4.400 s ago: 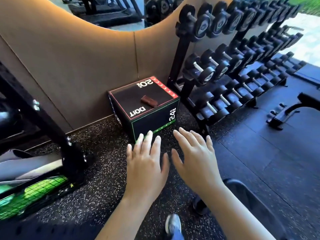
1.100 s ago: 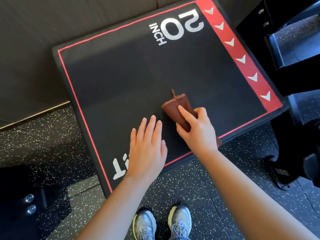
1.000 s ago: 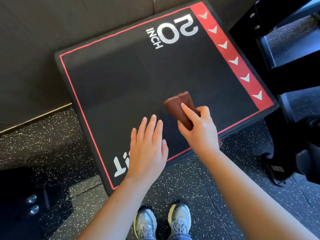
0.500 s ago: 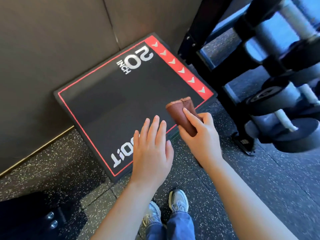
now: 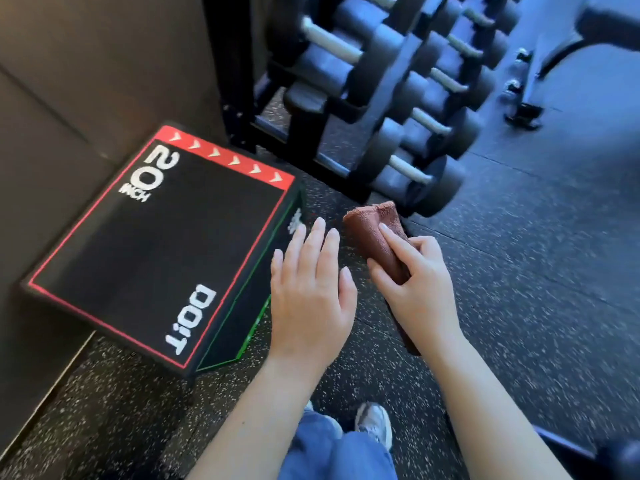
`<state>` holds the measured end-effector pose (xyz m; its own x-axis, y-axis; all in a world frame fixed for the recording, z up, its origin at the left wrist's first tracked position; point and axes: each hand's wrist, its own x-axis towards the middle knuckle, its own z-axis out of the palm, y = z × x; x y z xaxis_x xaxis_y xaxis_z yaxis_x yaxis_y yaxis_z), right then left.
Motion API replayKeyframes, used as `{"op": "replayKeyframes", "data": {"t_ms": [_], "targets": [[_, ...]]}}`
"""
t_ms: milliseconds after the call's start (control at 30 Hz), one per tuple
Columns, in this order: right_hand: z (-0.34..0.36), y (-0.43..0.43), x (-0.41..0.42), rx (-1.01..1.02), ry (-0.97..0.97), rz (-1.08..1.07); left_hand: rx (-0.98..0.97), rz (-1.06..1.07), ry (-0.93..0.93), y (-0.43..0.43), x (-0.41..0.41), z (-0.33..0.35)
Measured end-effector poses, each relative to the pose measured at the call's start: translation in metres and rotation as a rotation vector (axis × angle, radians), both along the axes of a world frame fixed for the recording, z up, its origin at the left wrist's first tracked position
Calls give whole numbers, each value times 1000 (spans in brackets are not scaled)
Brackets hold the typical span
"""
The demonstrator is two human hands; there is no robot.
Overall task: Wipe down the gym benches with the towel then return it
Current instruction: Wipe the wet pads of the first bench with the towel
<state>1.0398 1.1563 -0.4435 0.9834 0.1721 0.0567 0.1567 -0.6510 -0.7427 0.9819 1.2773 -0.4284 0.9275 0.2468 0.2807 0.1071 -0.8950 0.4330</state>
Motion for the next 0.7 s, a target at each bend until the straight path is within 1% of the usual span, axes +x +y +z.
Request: {"op": "replayKeyframes", "data": {"t_ms": [167, 367, 467, 600, 700], "targets": [[19, -84, -38, -24, 8, -151, -2, -163, -5, -74, -15, 10], [39, -193, -105, -35, 40, -326, 41, -366, 11, -176, -53, 28], [56, -250, -142, -51, 33, -404, 31, -437, 34, -233, -75, 45], [83, -320, -196, -129, 27, -559, -6, -555, 35, -311, -111, 72], [101, -363, -233, -116, 17, -676, -14, -661, 19, -357, -135, 88]]}}
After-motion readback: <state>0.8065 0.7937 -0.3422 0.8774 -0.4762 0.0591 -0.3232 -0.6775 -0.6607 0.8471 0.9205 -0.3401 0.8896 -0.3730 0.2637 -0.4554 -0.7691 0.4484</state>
